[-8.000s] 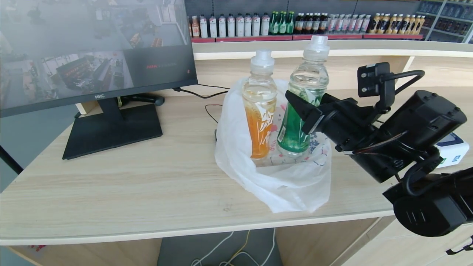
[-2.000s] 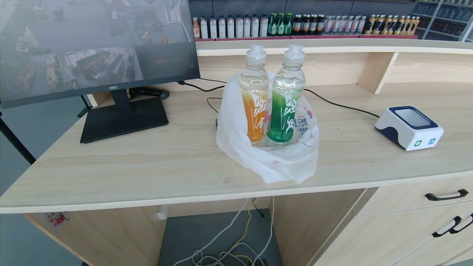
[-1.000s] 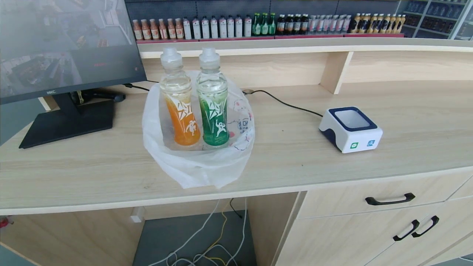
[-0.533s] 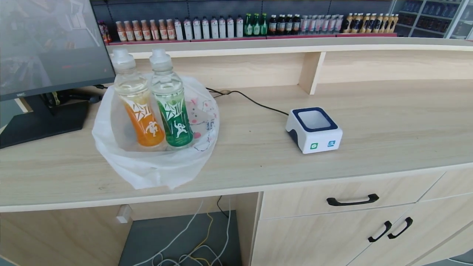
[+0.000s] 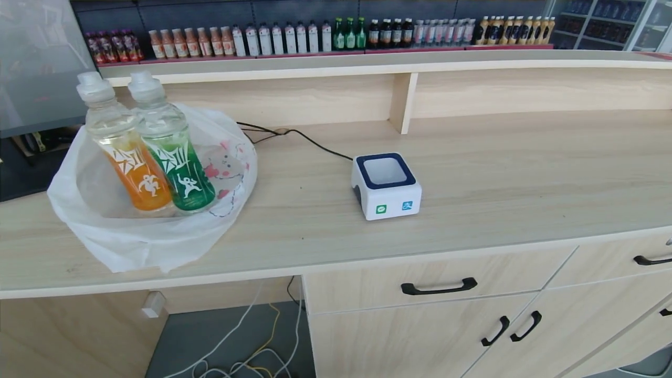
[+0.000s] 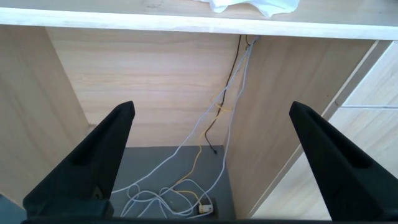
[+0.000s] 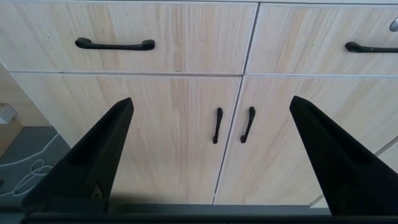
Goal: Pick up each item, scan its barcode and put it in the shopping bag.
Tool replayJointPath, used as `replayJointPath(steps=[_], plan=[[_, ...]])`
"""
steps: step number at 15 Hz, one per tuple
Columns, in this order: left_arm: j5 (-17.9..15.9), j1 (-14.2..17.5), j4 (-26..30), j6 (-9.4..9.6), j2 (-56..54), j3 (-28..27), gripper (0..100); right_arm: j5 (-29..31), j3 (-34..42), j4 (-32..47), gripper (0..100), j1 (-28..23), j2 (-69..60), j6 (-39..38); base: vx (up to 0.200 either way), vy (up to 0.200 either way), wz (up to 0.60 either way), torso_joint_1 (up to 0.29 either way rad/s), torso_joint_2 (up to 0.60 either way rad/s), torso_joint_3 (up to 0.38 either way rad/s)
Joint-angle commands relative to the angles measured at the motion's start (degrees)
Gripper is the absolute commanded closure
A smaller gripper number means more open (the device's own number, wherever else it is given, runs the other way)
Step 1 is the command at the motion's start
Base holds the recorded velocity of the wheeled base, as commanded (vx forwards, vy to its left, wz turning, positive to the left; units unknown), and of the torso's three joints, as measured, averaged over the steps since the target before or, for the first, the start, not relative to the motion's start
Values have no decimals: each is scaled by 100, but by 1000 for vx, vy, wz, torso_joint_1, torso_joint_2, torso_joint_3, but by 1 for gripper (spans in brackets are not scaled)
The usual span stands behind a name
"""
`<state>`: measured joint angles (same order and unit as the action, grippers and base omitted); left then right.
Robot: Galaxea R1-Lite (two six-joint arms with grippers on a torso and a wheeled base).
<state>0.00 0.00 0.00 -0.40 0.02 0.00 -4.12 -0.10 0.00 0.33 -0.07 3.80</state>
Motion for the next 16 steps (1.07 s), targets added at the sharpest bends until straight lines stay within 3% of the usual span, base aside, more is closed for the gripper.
replayJointPath(steps=[1,16], plan=[[0,0,0,5,-2,0,0,-1,1,0,0,2,7,15,0,0,0,0,0,0],[0,0,0,5,-2,0,0,-1,1,0,0,2,7,-2,0,0,0,0,0,0]])
